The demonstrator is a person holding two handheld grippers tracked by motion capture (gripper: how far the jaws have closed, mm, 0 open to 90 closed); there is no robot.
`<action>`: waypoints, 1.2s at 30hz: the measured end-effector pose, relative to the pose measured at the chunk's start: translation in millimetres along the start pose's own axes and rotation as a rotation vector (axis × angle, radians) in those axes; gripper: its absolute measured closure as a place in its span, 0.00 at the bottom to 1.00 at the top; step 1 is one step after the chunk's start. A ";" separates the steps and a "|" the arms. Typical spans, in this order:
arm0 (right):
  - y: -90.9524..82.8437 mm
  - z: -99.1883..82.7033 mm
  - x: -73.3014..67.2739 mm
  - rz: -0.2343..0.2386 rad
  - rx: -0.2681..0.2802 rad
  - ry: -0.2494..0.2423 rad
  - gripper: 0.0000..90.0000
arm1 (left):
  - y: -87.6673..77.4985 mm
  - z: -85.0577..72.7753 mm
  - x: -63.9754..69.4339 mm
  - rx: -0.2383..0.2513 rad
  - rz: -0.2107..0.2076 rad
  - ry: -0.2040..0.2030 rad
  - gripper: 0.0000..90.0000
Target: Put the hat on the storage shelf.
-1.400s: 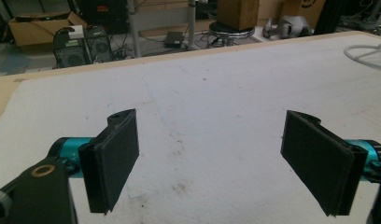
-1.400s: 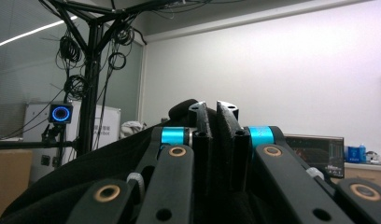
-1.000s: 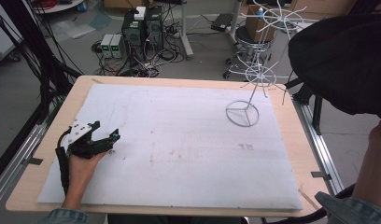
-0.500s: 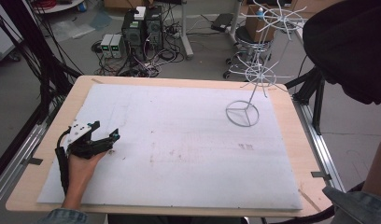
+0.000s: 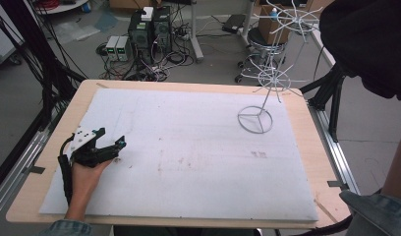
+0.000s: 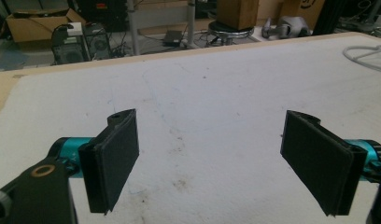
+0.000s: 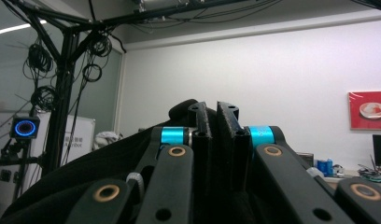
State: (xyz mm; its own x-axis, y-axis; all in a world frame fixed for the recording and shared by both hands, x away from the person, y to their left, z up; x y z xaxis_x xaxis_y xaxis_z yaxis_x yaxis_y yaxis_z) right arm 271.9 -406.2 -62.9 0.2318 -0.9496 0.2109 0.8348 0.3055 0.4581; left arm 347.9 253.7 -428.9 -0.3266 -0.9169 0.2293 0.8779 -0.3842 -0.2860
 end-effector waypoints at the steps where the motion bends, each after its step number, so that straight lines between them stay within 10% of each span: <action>1: 4.9 -1.2 -1.7 0.003 -0.001 -0.020 0.94 | 0.2 -0.1 0.1 0.000 0.000 -0.001 0.22; 24: 14.1 10.9 8.5 -0.059 0.028 -0.026 0.94 | -0.2 -0.9 -0.2 -0.006 -0.003 0.000 0.22; 36: 40.3 -12.3 -9.6 -0.037 -0.041 -0.049 0.94 | -0.4 -0.6 -0.5 -0.003 -0.005 -0.002 0.22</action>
State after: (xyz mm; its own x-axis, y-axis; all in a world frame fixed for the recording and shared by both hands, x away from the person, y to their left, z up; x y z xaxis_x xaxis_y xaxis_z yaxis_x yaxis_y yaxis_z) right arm 309.4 -385.7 -57.1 0.1762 -0.9554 0.2371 0.8621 0.2660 0.4313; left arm 347.5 254.3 -429.4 -0.3306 -0.9146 0.2327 0.8749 -0.3895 -0.2877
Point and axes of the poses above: each handheld gripper's, and its own axes: y roughly forward along the jaws, z roughly out of its top, x roughly to its right, the point moved 4 cm from there along y, roughly forward along the jaws, and after that the axes turned 12 degrees about -y, right-handed, at the moved point
